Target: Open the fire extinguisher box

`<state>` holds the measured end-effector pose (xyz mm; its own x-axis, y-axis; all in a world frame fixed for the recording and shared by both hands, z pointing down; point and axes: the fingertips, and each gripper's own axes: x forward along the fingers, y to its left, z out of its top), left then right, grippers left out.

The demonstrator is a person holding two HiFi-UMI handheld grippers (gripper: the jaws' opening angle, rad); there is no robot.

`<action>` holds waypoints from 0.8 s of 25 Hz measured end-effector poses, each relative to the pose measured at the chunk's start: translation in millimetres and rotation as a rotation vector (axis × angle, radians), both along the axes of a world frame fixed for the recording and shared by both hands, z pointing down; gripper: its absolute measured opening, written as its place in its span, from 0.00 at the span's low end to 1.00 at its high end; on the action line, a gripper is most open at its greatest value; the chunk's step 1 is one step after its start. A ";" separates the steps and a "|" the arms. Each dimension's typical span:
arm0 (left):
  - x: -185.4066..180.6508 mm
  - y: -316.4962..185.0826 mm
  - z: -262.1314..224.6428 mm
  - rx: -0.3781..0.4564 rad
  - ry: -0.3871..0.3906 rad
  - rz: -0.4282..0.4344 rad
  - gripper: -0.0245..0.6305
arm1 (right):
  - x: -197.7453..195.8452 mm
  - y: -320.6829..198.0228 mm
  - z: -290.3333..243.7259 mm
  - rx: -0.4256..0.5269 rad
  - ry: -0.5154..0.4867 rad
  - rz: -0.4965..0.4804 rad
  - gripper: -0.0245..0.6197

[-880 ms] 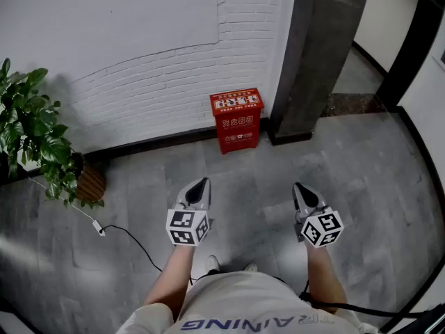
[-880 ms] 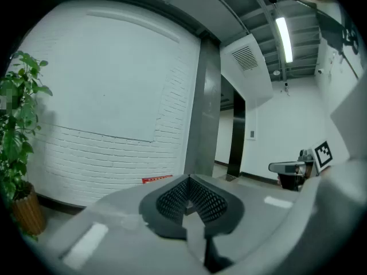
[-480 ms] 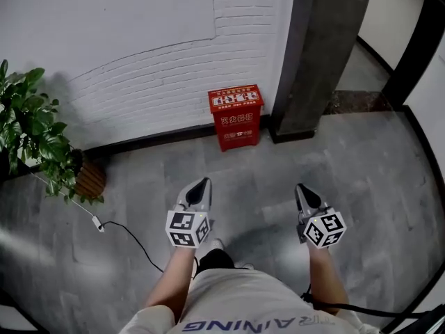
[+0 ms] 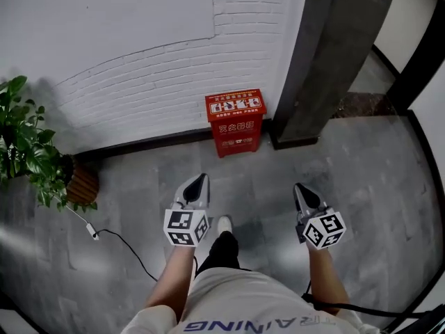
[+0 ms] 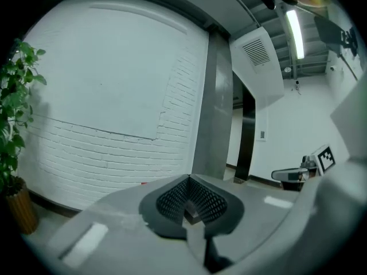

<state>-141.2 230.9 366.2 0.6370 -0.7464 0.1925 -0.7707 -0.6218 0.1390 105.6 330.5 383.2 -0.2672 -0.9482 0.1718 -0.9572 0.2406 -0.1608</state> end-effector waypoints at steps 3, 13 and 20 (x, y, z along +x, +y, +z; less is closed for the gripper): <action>10.1 -65.3 -0.8 -0.004 0.008 0.000 0.04 | 14.5 -66.0 -8.3 -0.001 0.015 0.012 0.04; 24.9 -235.8 -7.9 -0.027 -0.015 0.010 0.04 | 22.6 -249.0 -38.3 0.010 0.024 -0.019 0.04; 38.8 -303.2 8.0 -0.050 -0.020 -0.062 0.04 | 42.3 -344.0 -22.5 -0.011 0.019 -0.088 0.04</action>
<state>-102.3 -72.3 374.2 0.5853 -0.7737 0.2427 -0.8106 -0.5653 0.1526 147.9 -13.4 360.7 -0.3463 -0.9192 0.1874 -0.9352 0.3226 -0.1457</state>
